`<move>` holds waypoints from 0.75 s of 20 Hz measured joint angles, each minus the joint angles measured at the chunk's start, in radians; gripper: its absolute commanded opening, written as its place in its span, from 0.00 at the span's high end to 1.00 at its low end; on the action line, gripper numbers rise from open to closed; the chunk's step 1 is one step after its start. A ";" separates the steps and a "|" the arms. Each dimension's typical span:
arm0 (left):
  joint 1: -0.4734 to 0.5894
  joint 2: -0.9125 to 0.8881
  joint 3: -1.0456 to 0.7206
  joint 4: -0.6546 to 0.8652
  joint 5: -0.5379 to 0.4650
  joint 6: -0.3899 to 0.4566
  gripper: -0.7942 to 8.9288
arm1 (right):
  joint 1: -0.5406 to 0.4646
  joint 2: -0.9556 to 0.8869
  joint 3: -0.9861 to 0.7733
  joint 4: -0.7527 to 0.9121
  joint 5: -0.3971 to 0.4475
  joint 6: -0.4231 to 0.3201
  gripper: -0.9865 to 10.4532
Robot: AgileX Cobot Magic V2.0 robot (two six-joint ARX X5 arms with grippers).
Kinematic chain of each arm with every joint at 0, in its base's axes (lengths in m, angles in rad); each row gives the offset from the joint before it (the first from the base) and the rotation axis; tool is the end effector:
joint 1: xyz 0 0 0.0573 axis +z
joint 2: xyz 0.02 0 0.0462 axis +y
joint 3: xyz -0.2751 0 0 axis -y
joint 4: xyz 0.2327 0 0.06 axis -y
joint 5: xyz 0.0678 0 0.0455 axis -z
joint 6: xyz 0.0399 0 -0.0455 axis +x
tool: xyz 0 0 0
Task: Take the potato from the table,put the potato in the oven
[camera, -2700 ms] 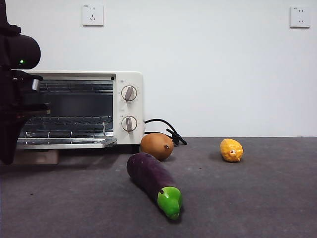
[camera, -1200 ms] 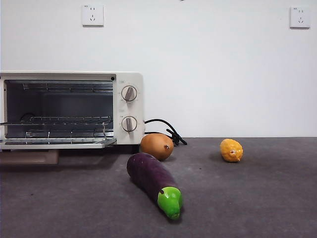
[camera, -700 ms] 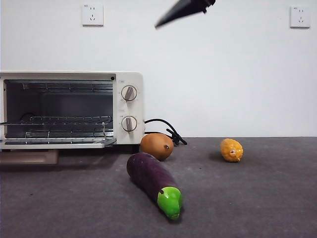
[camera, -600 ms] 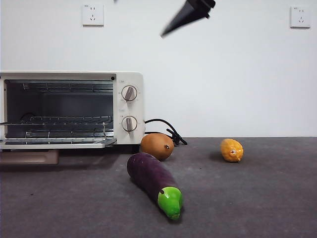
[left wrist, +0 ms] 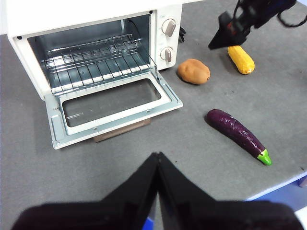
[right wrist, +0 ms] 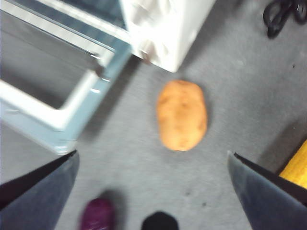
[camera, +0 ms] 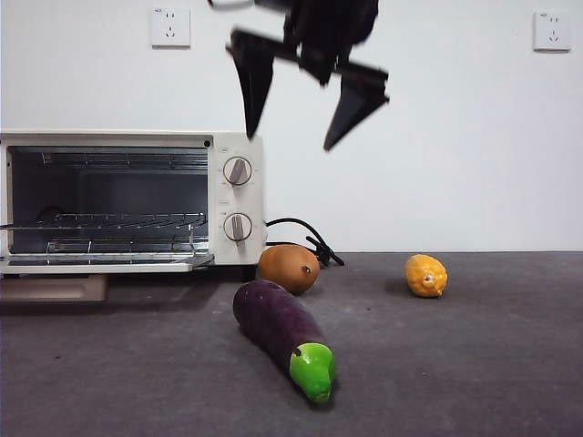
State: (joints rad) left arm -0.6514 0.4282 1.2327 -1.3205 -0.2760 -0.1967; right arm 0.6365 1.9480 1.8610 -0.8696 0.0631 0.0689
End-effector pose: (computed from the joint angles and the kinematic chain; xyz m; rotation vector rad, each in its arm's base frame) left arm -0.0091 0.0206 0.3746 0.0412 0.4969 -0.3189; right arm 0.3396 0.2478 0.3109 -0.2697 0.9263 0.4960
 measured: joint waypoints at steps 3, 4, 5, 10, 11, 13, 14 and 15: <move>0.000 0.000 0.000 0.000 0.000 -0.008 0.92 | -0.050 0.080 0.002 0.012 -0.040 -0.010 0.33; 0.000 0.000 0.000 0.000 0.000 -0.010 0.92 | -0.064 0.099 0.002 0.027 -0.045 -0.010 0.33; 0.000 0.001 0.000 0.000 0.000 -0.012 0.92 | -0.074 0.122 0.003 0.050 -0.051 -0.010 0.33; 0.000 0.002 0.000 0.000 0.000 -0.018 0.92 | -0.080 0.193 0.003 0.131 -0.113 -0.011 0.32; 0.000 0.003 0.000 0.000 0.000 -0.018 0.92 | -0.080 0.206 0.003 0.149 -0.113 -0.011 0.30; 0.000 0.006 0.000 0.000 0.000 -0.018 0.92 | -0.080 0.221 0.003 0.175 -0.112 -0.013 0.30; 0.000 0.006 0.000 0.000 0.000 -0.019 0.92 | -0.081 0.226 0.003 0.188 -0.113 -0.013 0.30; 0.000 0.007 0.000 0.000 0.000 -0.022 0.92 | -0.081 0.234 0.003 0.204 -0.113 -0.013 0.30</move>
State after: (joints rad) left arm -0.6514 0.4351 1.2327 -1.3201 -0.2756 -0.2188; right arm 0.5552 2.1822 1.8645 -0.6651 -0.0494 0.0555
